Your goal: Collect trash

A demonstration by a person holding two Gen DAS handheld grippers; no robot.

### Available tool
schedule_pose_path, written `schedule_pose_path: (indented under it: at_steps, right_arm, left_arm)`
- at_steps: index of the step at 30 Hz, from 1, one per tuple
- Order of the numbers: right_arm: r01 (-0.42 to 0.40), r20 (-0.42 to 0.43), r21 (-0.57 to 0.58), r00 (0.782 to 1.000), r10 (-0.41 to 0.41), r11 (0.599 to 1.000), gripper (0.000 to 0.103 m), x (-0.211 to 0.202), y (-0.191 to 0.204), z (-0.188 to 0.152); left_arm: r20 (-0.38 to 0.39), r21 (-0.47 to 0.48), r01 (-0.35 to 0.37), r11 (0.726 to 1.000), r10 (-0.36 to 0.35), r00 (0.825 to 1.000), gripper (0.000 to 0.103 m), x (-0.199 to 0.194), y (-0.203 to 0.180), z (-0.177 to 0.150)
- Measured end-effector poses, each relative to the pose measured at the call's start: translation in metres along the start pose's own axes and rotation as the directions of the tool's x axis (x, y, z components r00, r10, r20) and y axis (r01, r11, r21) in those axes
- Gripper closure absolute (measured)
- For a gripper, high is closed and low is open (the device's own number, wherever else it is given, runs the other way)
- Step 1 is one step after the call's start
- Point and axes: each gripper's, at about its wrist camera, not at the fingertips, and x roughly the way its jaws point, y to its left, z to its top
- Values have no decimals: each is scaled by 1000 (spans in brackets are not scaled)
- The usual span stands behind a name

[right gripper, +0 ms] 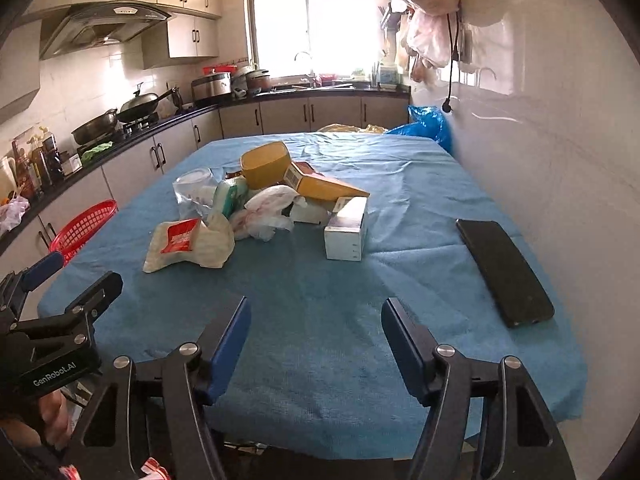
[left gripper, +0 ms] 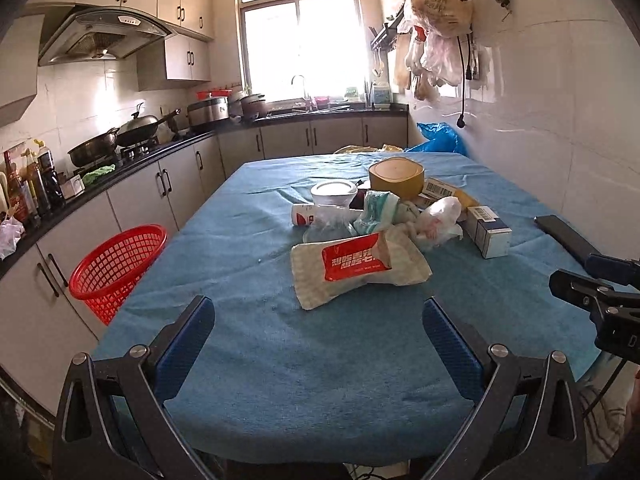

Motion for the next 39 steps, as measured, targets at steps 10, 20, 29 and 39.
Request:
schedule_pose_path:
  at_steps: [10, 20, 29, 39]
  right_arm:
    - [-2, -7, -11, 1000, 2, 1000, 31, 2, 2, -1]
    - [-13, -8, -19, 1000, 13, 1000, 33, 3, 4, -2]
    - [-19, -17, -17, 1000, 19, 1000, 33, 6, 4, -4]
    - [-21, -22, -16, 1000, 21, 1000, 34, 7, 5, -5]
  left_arm:
    - [-24, -12, 3, 1000, -3, 1000, 0, 3, 5, -3]
    - [-32, -11, 5, 1000, -5, 999, 0, 4, 5, -4]
    - [-41, -9, 4, 1000, -5, 999, 0, 7, 4, -6]
    - [-42, -9, 5, 1000, -5, 999, 0, 7, 5, -7]
